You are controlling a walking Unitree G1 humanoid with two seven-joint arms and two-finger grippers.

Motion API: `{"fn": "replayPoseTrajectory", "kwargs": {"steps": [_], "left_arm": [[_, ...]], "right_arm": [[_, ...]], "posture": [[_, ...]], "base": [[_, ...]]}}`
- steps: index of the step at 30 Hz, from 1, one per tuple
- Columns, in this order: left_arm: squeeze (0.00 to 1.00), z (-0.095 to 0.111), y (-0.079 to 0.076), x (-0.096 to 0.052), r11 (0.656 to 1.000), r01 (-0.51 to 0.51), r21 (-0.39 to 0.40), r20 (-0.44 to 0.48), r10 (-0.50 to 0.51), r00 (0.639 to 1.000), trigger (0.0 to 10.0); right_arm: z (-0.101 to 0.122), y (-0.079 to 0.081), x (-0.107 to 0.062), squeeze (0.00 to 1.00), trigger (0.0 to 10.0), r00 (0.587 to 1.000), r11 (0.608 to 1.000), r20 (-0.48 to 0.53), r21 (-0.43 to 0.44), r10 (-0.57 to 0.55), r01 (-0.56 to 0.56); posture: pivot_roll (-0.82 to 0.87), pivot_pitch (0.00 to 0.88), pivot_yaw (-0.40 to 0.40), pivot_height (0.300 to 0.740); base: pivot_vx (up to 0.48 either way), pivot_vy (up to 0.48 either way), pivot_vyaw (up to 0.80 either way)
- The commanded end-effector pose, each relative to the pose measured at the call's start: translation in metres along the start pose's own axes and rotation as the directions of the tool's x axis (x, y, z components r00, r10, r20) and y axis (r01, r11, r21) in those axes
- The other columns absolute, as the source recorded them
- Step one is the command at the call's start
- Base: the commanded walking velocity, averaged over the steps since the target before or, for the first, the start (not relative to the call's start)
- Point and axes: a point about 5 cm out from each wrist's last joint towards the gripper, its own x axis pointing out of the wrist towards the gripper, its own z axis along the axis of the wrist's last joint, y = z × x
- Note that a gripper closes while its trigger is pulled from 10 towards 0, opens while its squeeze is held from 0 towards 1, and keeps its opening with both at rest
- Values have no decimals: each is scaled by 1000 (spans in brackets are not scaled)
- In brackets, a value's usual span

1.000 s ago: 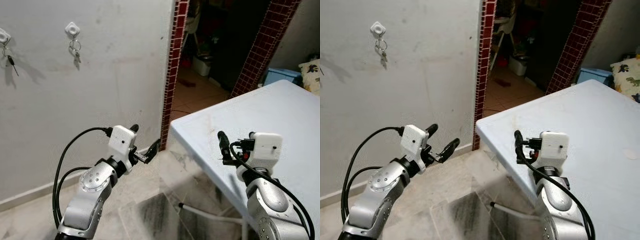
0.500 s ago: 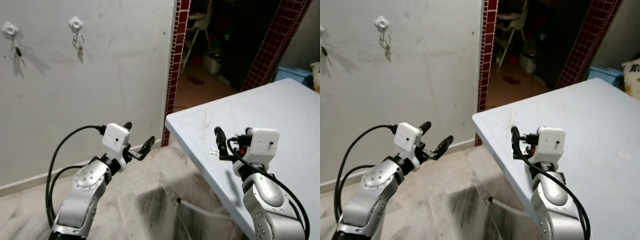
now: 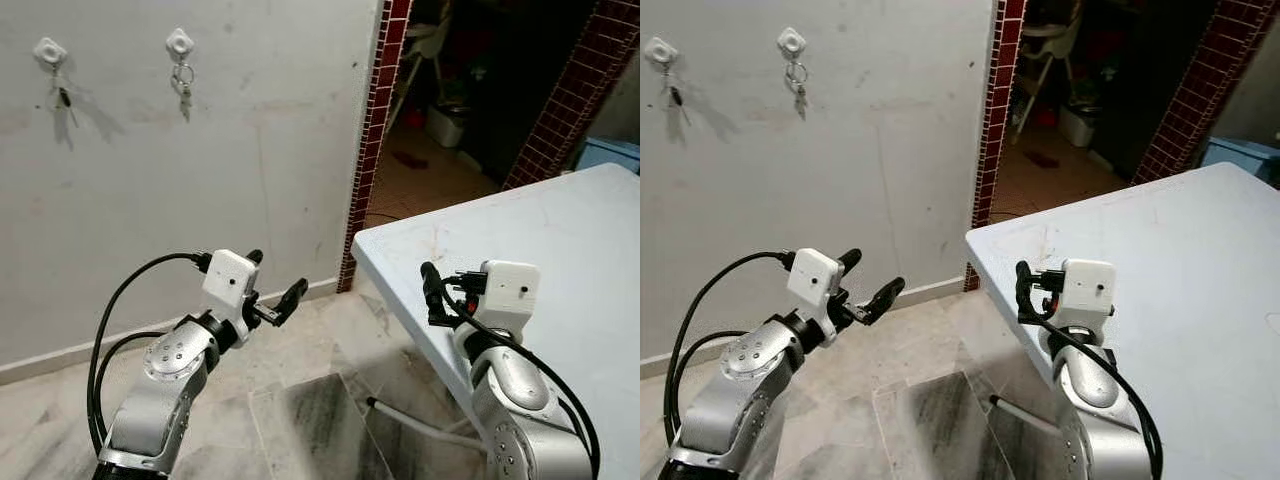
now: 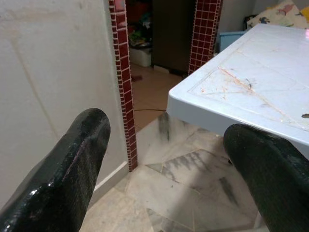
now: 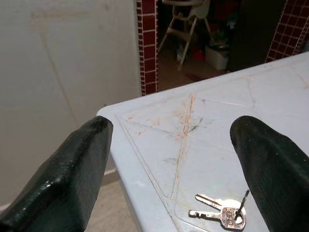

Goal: Hang keys on a hook

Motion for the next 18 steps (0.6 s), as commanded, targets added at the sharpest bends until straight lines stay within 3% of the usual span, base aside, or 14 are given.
{"fn": "replayPoseTrajectory", "kwargs": {"steps": [1,6,9,11,18], "left_arm": [[0,-2,0,2,1000,23,-11,-26,-23,999,10000],[0,-1,-9,2,994,106,-26,-28,-107,994,10000],[0,-3,-20,-1,977,212,-12,-52,-212,976,10000],[0,-9,-32,-5,949,314,-24,-107,-315,943,10000],[0,-16,-44,-6,920,392,1,-148,-388,910,10000]], "right_arm": [[-6,-3,0,0,10000,999,999,-43,-21,-31,30],[-12,-5,1,0,10000,994,997,-83,-48,-68,64],[-15,-9,1,0,10000,990,992,-96,-75,-103,96],[-19,-11,0,0,10000,984,989,-123,-86,-132,122],[-31,-12,-2,0,10000,966,984,-206,-107,-159,140]], "posture": [[48,0,-51,740],[49,0,-52,740],[50,2,-54,740],[44,8,-57,740],[32,10,-62,740]], "base": [[0,0,0],[0,0,0],[0,0,0],[0,0,0],[0,0,0]]}}
